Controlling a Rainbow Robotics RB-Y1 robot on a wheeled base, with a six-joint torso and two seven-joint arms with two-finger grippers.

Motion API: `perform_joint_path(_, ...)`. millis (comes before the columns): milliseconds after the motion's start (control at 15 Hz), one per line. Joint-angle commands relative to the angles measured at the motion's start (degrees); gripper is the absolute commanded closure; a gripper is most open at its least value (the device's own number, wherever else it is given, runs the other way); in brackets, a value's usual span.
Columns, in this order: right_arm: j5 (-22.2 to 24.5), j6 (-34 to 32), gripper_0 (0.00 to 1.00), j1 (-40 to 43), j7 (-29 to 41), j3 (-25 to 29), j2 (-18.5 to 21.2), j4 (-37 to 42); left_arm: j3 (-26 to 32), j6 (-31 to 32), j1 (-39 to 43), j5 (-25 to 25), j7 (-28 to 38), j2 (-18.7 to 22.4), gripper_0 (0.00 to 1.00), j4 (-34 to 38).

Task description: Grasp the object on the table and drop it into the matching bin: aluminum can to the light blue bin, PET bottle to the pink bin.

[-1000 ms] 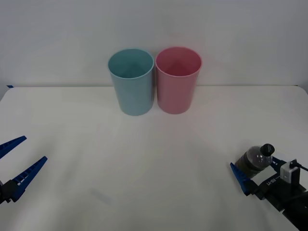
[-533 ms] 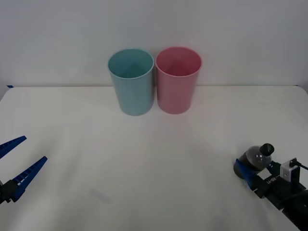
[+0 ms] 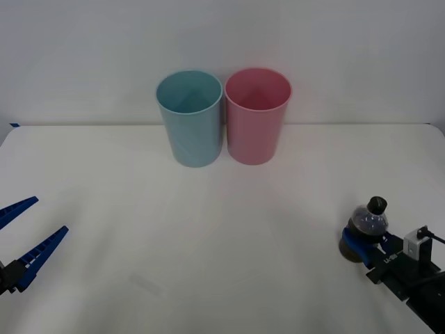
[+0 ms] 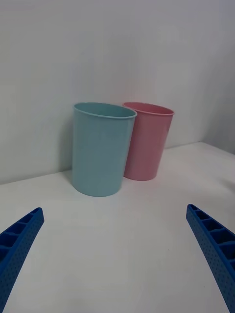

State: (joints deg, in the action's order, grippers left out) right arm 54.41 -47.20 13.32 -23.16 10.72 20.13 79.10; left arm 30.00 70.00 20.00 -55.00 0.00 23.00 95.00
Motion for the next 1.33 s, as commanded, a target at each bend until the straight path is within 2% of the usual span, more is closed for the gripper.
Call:
perform_joint_path(67, -0.2, -0.7, 1.00, -0.3, 0.3, 0.1, 0.3, 0.7, 0.0, 0.0, 0.0, 0.0, 0.0, 0.0, 0.00, 0.0)
perform_joint_path(467, -0.1, -1.1, 1.00, -0.1, 4.1, 0.1, 1.5, 6.7, 0.0, 0.0, 0.0, 0.0, 0.0, 0.0, 0.00, 0.0)
perform_joint_path(867, 0.3, -2.1, 1.00, 0.3, 17.4, 0.1, 4.8, 15.8, 0.0, 0.0, 0.0, 0.0, 0.0, 0.0, 0.00, 0.0)
perform_joint_path(1333, 0.9, -0.2, 1.00, -2.0, 31.9, 0.1, 9.1, 25.8, 0.0, 0.0, 0.0, 0.0, 0.0, 0.0, 0.00, 0.0)
